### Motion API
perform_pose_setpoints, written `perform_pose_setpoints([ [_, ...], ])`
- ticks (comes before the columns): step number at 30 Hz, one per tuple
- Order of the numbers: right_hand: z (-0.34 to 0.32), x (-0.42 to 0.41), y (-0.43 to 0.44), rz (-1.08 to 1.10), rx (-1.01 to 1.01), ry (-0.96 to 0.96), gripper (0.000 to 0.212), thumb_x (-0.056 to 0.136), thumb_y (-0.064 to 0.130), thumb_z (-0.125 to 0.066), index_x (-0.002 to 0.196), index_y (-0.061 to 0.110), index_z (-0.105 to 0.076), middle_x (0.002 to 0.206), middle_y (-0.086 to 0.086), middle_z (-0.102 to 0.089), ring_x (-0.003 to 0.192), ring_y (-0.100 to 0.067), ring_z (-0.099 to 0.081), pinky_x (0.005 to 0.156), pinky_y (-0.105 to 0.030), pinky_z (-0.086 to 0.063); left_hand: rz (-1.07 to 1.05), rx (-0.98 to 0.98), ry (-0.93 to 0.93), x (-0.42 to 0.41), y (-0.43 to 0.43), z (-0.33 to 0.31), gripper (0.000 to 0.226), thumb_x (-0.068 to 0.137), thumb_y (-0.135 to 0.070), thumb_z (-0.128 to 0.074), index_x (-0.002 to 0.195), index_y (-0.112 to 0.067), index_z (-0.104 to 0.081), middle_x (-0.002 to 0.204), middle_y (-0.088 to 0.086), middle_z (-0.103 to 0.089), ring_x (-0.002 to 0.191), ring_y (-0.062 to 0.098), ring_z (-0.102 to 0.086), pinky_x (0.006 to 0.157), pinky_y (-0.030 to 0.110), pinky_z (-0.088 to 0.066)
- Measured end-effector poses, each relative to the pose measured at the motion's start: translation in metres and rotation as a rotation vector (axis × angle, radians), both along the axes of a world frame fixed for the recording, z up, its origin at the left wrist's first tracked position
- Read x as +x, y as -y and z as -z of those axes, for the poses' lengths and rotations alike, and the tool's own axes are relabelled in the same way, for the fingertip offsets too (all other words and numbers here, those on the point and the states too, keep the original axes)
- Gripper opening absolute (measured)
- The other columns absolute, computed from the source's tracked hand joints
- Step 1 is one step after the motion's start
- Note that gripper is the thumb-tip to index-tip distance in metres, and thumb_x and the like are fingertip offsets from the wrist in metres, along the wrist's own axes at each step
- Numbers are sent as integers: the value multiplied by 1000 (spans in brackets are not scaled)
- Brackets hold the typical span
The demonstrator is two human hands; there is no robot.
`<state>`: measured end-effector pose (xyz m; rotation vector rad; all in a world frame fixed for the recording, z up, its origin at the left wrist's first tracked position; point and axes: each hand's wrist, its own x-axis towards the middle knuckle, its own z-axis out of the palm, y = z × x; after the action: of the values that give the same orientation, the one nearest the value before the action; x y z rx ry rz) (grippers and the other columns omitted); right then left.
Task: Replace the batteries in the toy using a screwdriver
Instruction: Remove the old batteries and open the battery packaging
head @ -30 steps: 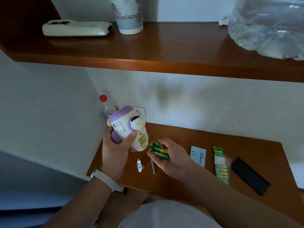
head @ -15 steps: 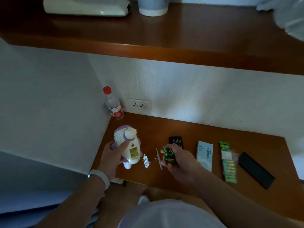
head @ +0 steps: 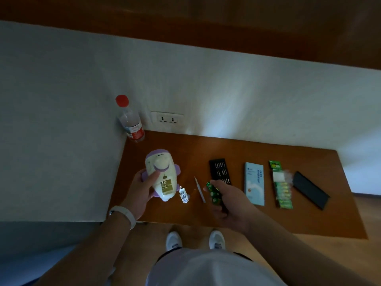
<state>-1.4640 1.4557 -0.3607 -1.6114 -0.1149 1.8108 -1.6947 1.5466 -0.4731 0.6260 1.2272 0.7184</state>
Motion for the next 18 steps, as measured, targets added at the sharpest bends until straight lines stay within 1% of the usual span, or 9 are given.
perform_pose_setpoints([
  [5, 7, -9, 4, -6, 45, 67, 26, 101, 30, -49, 86, 13, -60, 60, -1, -45, 47, -11, -36, 42, -22, -20, 47, 2, 28, -3, -5, 1, 69, 75, -38, -75, 137, -22, -49, 128, 6, -66, 118, 29, -63, 97, 53, -53],
  [8, 8, -12, 4, -6, 61, 72, 25, 101, 29, -50, 85, 13, -60, 64, -3, -48, 47, -12, -38, 43, -23, -21, 52, 11, 25, -7, -5, -3, 78, 70, -44, -82, 137, -21, -50, 129, 8, -66, 118, 30, -63, 91, 49, -56],
  [10, 9, -14, 4, -6, 75, 82, 25, 101, 29, -50, 85, 13, -60, 63, -2, -49, 47, -12, -38, 43, -23, -21, 64, 24, -14, -8, -7, -7, 79, 70, -45, -81, 138, -21, -48, 129, 8, -65, 117, 30, -63, 90, 48, -57],
  [14, 10, -16, 5, -10, 96, 90, 25, 101, 29, -50, 86, 13, -60, 61, -1, -48, 46, -12, -38, 43, -24, -21, 76, 54, -82, -12, -7, -9, 53, 88, -29, -71, 136, -23, -49, 129, 4, -64, 117, 27, -63, 89, 46, -58],
  [16, 11, -18, 6, -5, 106, 87, 24, 101, 30, -50, 88, 12, -61, 62, -2, -47, 46, -12, -38, 42, -23, -21, 77, 59, -95, -14, -6, -10, 48, 91, -25, -68, 135, -23, -50, 130, 3, -63, 119, 26, -62, 88, 44, -58],
  [18, 10, -19, 7, -7, 108, 101, 25, 101, 31, -50, 91, 12, -61, 63, -3, -47, 46, -11, -38, 42, -23, -22, 63, 62, -107, -14, -4, -13, 47, 92, -22, -67, 135, -23, -50, 130, 2, -63, 119, 25, -62, 85, 41, -57],
])
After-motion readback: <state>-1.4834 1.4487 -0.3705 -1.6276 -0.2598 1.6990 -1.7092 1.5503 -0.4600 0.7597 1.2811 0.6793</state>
